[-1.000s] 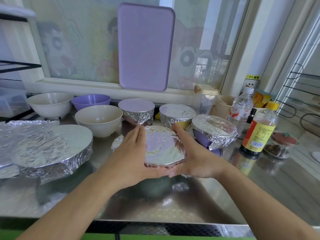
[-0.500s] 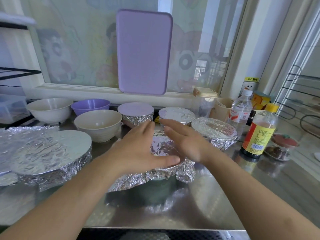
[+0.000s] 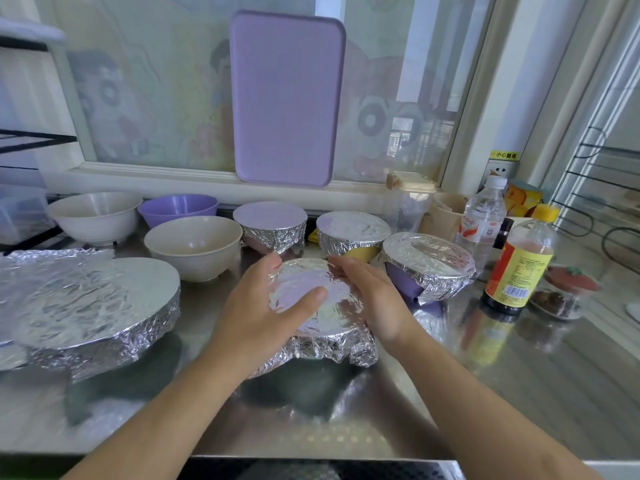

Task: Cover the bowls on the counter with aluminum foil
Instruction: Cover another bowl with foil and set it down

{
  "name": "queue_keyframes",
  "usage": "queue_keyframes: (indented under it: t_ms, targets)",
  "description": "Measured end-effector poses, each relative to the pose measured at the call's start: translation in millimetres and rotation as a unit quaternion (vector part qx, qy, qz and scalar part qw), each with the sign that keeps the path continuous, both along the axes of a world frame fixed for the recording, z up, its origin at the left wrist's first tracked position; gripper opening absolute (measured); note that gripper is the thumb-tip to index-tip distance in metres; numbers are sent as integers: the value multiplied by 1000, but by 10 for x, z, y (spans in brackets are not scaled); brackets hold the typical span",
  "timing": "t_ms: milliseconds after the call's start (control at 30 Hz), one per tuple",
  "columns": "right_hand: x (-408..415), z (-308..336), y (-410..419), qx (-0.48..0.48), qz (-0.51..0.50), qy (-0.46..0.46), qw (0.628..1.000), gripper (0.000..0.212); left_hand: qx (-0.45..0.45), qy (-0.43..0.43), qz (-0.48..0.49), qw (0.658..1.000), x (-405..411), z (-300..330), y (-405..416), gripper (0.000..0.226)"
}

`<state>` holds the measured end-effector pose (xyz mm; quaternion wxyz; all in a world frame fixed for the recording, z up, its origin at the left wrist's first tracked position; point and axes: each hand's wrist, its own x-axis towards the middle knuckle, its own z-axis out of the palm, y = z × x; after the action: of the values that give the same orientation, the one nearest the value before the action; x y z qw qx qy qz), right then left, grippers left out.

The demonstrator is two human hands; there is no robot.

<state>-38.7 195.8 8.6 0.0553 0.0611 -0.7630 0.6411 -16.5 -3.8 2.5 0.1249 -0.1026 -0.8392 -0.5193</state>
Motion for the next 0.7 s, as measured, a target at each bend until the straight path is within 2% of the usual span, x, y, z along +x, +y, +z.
queue_keyframes:
  t_ms: [133, 233, 367, 433, 500, 567, 700]
  targets:
    - [25, -103, -15, -26, -35, 26, 999, 37, 15, 18, 38, 999, 1, -58, 33, 82]
    - [-10, -107, -37, -81, -56, -3, 995, 33, 29, 8, 55, 998, -25, -78, 57, 63]
    - [4, -83, -84, -102, -52, -19, 993, 39, 54, -20, 82, 995, -56, -88, 67, 60]
    - [2, -115, -62, -110, -54, -10, 992, 33, 80, -47, 69, 993, -84, -98, 34, 63]
    - [67, -58, -59, -94, -59, 2, 994, 30, 103, -64, 54, 991, -90, -74, 10, 53]
    - [81, -23, -7, -41, -61, 8, 997, 32, 83, -49, 53, 994, -64, -18, -14, 38]
    - [60, 275, 56, 94, -55, 49, 993, 31, -35, 37, 88, 995, 13, 66, -9, 49]
